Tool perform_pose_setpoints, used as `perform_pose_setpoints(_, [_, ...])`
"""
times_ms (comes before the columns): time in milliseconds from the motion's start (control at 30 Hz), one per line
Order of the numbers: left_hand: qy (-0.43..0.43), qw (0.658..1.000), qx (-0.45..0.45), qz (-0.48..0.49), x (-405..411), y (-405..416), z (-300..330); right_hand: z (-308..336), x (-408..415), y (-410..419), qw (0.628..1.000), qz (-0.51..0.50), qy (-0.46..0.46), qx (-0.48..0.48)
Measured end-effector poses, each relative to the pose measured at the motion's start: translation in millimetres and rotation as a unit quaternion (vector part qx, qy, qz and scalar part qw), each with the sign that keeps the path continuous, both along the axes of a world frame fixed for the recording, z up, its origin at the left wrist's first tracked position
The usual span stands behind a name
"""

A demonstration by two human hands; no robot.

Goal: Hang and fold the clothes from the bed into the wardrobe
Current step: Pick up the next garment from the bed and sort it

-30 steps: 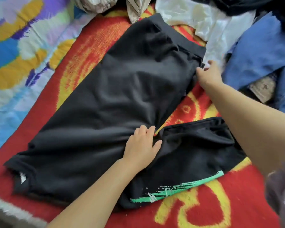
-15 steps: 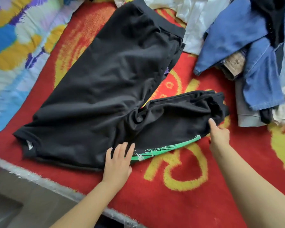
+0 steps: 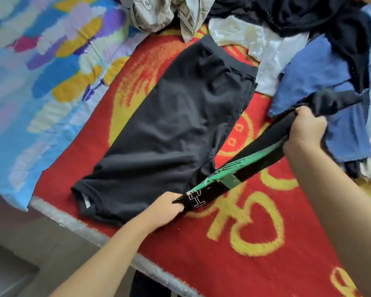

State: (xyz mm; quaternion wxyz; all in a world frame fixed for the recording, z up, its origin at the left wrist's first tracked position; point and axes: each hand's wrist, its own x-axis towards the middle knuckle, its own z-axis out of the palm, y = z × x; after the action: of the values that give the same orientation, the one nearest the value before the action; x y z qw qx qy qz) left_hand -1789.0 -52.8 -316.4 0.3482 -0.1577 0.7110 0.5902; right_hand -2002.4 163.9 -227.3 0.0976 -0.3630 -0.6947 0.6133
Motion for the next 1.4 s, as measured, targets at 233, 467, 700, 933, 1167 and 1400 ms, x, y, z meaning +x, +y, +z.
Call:
perform_pose_setpoints(233, [-0.212,0.950,0.097,0.206,11.1,-47.9,-25.7,-62.4,-31.2,-149.7,0.911,0.385,-0.144,-0.027])
perform_pose_setpoints(467, [0.166,0.890,-0.415,0.087,16.1,-135.6,-45.4,-117.1,164.2,-128.5,0.475,0.772,-0.076,0.415])
perform_pose_setpoints(700, [-0.028,0.907,-0.416,-0.053,-19.9,-191.1,-58.4,-154.3,210.4,-113.4,0.387,0.775,-0.027,0.499])
perform_pose_setpoints(933, [-0.319,0.946,-0.013,-0.054,-19.6,-229.6,-2.8,-130.7,207.4,-107.6,0.455,0.813,-0.063,0.358])
perform_pose_setpoints(1167, [-0.238,0.901,0.131,0.339,-119.8,-187.9,9.1,-95.1,130.9,-71.9,0.854,0.413,-0.270,-0.163])
perform_pose_setpoints(1400, [-0.120,0.917,0.028,0.380,-153.0,-124.6,-24.5,-118.6,96.3,-89.1,0.884,0.281,-0.368,0.061])
